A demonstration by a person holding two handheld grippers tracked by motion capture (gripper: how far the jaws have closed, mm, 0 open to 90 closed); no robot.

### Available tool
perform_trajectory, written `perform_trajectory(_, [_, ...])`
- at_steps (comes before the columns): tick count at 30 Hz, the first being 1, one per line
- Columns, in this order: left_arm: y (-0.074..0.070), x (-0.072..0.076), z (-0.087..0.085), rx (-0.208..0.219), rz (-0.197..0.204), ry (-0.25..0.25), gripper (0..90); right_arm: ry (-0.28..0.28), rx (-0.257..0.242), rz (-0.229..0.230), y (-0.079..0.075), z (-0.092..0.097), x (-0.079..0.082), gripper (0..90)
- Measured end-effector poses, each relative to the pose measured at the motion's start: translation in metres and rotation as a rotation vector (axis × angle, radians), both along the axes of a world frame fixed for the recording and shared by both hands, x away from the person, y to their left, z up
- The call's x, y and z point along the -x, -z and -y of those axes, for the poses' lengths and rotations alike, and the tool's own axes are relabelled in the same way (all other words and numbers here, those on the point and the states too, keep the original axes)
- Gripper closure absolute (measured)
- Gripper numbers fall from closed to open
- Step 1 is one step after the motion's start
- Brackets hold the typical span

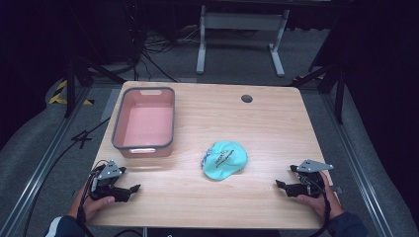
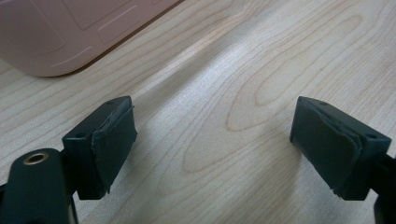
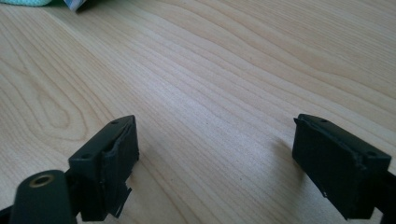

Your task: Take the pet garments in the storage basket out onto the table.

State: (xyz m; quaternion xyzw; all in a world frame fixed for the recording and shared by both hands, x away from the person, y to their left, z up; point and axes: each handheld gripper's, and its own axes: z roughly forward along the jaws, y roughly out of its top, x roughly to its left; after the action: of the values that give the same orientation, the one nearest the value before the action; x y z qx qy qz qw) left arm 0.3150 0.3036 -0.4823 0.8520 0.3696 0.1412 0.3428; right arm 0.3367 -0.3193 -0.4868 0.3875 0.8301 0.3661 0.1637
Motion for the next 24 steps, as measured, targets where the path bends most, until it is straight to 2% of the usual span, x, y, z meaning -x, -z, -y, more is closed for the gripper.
perform_trajectory(4, [-0.0004,-0.0014,0.0012,-0.013,0.006,-0.006,13.1,0.000,0.003,0.002,0.0001,0.0000,0.0002,15.2])
perform_trajectory(24, [0.0001,-0.0018,0.0030,-0.009,0.000,-0.020,11.4,0.000,0.002,0.001,0.0001,0.0001,0.0002,15.1])
